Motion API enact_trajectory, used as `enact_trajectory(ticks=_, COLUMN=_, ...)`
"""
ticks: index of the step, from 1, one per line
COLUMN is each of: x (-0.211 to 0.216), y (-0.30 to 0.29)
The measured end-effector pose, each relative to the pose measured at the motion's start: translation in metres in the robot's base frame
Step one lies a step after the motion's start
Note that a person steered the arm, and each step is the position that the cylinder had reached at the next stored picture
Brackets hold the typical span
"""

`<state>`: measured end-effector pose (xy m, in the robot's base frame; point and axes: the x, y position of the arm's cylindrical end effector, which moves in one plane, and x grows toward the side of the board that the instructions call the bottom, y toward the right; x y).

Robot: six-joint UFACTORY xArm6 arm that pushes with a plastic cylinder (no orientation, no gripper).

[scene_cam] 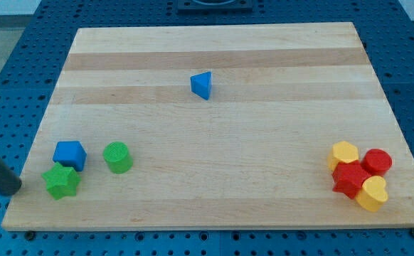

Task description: Push the blue cube into the blue triangle

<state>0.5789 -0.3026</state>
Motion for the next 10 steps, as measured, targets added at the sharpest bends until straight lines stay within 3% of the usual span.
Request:
enact_trajectory(ticks=2, x=-0.010, y=0.041)
enact_trajectory(ticks=4, x=-0.055, y=0.053)
enact_trajectory(ticks=7, x=-0.067, y=0.136)
enact_trajectory(ticks=10, x=-0.137, y=0.169)
